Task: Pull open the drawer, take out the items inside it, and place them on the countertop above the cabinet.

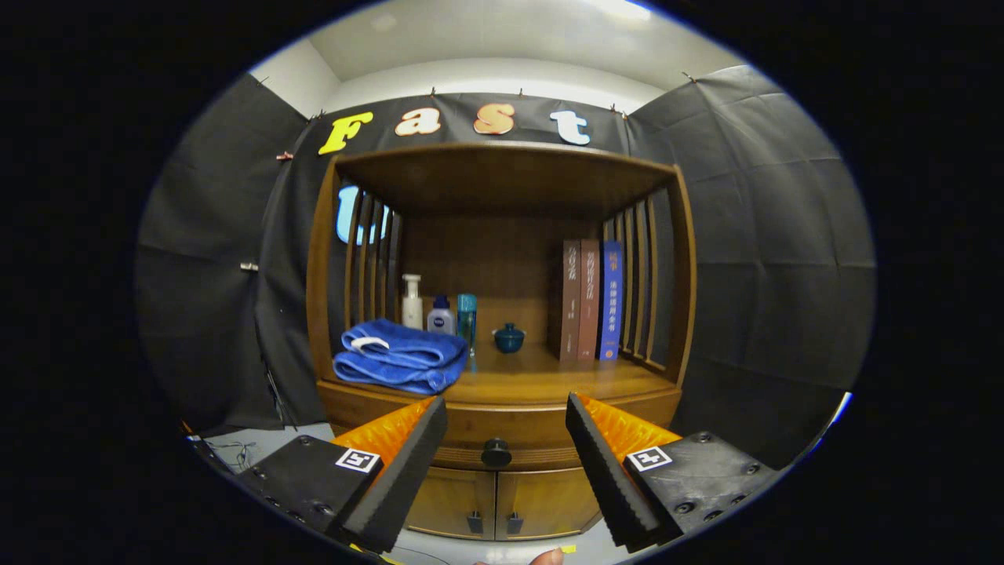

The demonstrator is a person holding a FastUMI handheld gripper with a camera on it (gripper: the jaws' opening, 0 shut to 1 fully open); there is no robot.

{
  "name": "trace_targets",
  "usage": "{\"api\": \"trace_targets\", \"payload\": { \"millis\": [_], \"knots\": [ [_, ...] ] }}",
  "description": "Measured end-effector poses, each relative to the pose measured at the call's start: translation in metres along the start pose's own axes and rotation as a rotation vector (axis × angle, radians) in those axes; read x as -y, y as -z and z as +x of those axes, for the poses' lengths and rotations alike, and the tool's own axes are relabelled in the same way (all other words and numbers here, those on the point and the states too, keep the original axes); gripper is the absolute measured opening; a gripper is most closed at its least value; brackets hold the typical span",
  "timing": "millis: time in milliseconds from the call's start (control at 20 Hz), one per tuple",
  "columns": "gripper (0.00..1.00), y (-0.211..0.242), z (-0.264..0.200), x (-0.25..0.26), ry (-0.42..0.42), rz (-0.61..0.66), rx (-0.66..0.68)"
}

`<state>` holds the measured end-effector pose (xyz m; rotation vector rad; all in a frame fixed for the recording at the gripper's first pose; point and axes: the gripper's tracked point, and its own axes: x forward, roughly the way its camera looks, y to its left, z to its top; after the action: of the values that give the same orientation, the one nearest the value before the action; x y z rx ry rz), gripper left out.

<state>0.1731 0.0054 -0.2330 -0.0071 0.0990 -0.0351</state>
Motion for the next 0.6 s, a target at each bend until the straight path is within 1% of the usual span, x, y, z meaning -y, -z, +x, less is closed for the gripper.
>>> {"api": "trace_targets", "payload": {
  "millis": [350,500,550,600],
  "knots": [
    [0.98,0.095,0.078,-0.005,-0.01,0.032,-0.103],
    [0.99,0.121,0.093,-0.002,-0.004,0.039,-0.149],
    [0.97,0.129,0.097,0.002,0.01,0.038,-0.167],
    [0.88,0.133,0.102,0.001,0.002,0.055,-0.178]
  ]
}}
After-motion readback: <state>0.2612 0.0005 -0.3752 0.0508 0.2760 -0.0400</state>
